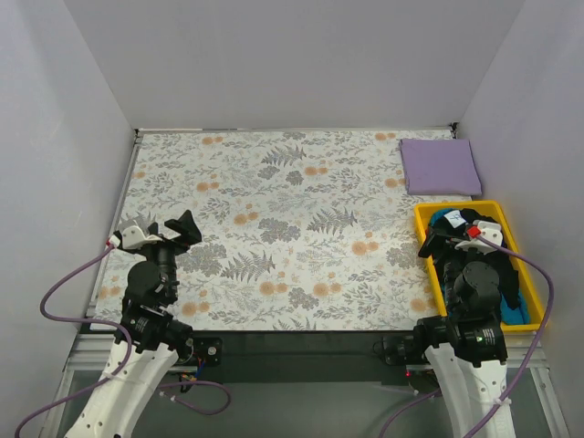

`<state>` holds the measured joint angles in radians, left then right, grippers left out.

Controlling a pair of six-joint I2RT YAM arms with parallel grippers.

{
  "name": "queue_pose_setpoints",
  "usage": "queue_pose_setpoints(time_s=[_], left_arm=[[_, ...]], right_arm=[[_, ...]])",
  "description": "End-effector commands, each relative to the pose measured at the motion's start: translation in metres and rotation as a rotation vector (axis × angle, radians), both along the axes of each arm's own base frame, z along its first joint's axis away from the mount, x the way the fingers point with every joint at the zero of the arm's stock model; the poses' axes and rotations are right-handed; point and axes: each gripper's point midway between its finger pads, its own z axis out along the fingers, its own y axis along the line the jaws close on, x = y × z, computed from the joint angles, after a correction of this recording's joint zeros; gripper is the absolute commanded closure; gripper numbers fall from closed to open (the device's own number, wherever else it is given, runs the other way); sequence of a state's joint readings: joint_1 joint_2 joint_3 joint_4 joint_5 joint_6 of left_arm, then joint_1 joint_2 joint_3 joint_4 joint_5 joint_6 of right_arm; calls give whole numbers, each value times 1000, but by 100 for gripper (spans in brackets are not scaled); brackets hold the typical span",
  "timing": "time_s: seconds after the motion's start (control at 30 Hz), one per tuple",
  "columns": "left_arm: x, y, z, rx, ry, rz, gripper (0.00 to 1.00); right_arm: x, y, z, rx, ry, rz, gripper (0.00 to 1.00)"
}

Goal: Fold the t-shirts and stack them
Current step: Grab the tshirt from the pile

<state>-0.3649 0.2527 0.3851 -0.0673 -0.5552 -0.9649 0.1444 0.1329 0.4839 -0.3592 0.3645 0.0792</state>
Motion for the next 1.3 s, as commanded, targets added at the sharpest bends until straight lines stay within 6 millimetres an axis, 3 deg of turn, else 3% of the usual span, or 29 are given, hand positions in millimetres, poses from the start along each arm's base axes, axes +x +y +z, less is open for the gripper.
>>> queue_pose_setpoints(time_s=[0.0, 0.1, 0.23, 0.3, 0.53, 0.63, 0.7, 0.9, 1.0, 1.17, 1.2, 1.27], left_arm=[[2, 0, 0, 0, -6, 0, 2], [2, 0, 0, -4, -6, -7, 2], [4, 0, -5, -21, 21, 0, 2], [3, -1, -7, -27, 26, -5, 2], [-6, -6, 0, -108, -18, -46, 2], [-11, -3, 2, -117, -37, -38, 2], [-15, -2, 5, -127, -53, -41, 2], [-21, 1, 12, -145, -88, -36, 2], [-22, 2, 13, -149, -102, -33, 2], [-22, 3, 13, -145, -103, -31, 2], [-21, 3, 13, -144, -102, -31, 2], [-21, 2, 13, -143, -101, -34, 2]], right_arm=[[-3, -5, 23, 10, -51, -27, 7], [-2, -6, 25, 11, -41, -35, 2], [9, -4, 14, 33, 36, -46, 2], [18, -3, 5, 41, 118, -60, 2], [52, -28, -49, 20, 511, -315, 2], [63, -40, -68, 53, 600, -384, 2], [68, -58, -73, 133, 608, -449, 2], [83, -78, -103, 229, 668, -512, 4], [94, -78, -118, 303, 681, -494, 8], [92, -43, -153, 452, 784, -376, 28], [89, -37, -155, 465, 794, -348, 37], [88, -27, -144, 479, 764, -277, 75]])
